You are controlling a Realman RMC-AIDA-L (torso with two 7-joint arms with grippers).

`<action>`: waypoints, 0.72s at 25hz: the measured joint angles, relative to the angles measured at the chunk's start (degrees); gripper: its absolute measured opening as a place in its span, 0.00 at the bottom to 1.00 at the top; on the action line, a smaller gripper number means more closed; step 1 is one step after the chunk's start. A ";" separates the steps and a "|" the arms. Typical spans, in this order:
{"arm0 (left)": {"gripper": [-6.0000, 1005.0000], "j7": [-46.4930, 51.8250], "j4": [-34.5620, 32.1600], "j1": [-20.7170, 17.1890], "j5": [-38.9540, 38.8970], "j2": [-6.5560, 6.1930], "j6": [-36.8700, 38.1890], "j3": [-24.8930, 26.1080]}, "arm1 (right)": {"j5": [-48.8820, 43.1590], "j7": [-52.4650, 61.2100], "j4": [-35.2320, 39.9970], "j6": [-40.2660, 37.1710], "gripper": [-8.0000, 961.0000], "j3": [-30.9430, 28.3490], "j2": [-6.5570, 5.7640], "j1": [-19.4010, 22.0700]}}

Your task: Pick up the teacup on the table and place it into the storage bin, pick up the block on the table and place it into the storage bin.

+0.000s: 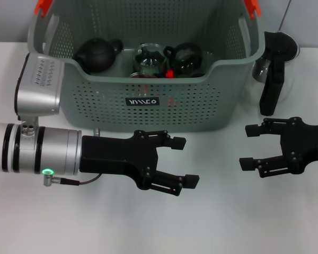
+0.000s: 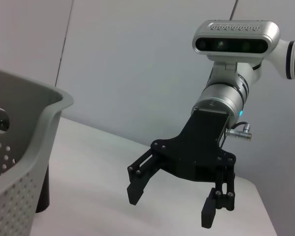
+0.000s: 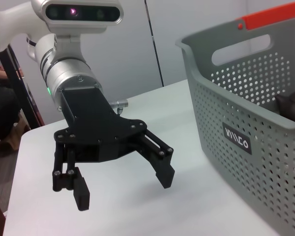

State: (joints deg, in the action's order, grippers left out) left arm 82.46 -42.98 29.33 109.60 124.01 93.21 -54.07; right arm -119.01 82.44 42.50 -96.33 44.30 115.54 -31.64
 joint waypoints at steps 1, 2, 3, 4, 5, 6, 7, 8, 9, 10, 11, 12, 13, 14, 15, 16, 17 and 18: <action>0.95 0.00 0.00 0.00 0.00 0.00 0.00 0.01 | 0.00 0.00 -0.02 0.01 0.97 0.00 -0.02 0.01; 0.95 -0.01 0.00 0.01 0.00 0.00 0.00 0.02 | 0.00 0.00 -0.04 0.02 0.97 0.00 -0.04 0.01; 0.95 -0.01 0.00 0.02 0.00 0.00 0.00 0.02 | 0.00 -0.04 -0.04 0.02 0.97 0.00 -0.07 0.01; 0.95 -0.01 0.00 0.02 0.00 0.00 0.00 0.02 | 0.00 -0.13 -0.05 0.02 0.97 0.00 -0.07 0.01; 0.95 -0.02 0.00 0.02 0.00 0.00 0.00 0.02 | 0.00 -0.30 -0.08 0.03 0.97 0.00 -0.07 0.01; 0.95 -0.02 0.01 0.02 0.00 0.00 0.00 0.02 | 0.00 -0.47 -0.10 0.11 0.97 0.00 -0.06 0.01; 0.95 -0.02 0.00 0.02 0.00 0.00 0.00 0.02 | 0.00 -0.56 -0.12 0.18 0.97 0.00 -0.03 0.01; 0.95 -0.02 0.01 0.02 0.00 0.00 0.01 0.03 | 0.01 -0.59 -0.14 0.28 0.97 0.00 -0.02 0.01; 0.95 -0.02 0.01 0.02 0.00 0.00 0.01 0.02 | 0.01 -0.59 -0.14 0.32 0.97 0.00 0.00 0.01; 0.95 -0.03 0.01 0.02 0.00 0.00 0.01 0.03 | 0.01 -0.59 -0.14 0.34 0.97 0.00 0.02 0.02; 0.95 -0.02 0.01 0.02 0.00 0.00 0.02 0.02 | 0.01 -0.60 -0.14 0.34 0.97 0.00 0.02 0.03; 0.95 -0.02 0.01 0.02 0.00 0.00 0.02 0.02 | 0.01 -0.60 -0.14 0.34 0.97 0.00 0.04 0.06; 0.95 -0.02 0.00 0.02 0.00 0.00 0.03 0.02 | 0.01 -0.60 -0.14 0.35 0.97 0.01 0.07 0.08; 0.95 -0.02 0.01 0.01 0.00 0.00 0.03 0.03 | 0.01 -0.61 -0.14 0.37 0.97 0.02 0.12 0.08; 0.95 -0.02 0.03 -0.02 0.00 0.00 0.04 0.03 | 0.01 -0.61 -0.14 0.38 0.97 0.04 0.15 0.09; 0.95 -0.02 0.05 -0.02 0.00 0.00 0.04 0.02 | 0.01 -0.61 -0.14 0.43 0.97 0.07 0.17 0.09; 0.95 -0.02 0.07 -0.03 0.00 0.00 0.04 0.02 | 0.01 -0.61 -0.15 0.47 0.97 0.07 0.19 0.09; 0.95 -0.02 0.08 -0.03 0.00 0.00 0.05 0.03 | 0.01 -0.61 -0.14 0.52 0.97 0.08 0.20 0.09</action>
State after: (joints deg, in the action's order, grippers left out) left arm 82.44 -42.90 29.30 109.60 124.01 93.25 -54.05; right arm -119.00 81.82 42.36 -95.82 44.37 115.74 -31.55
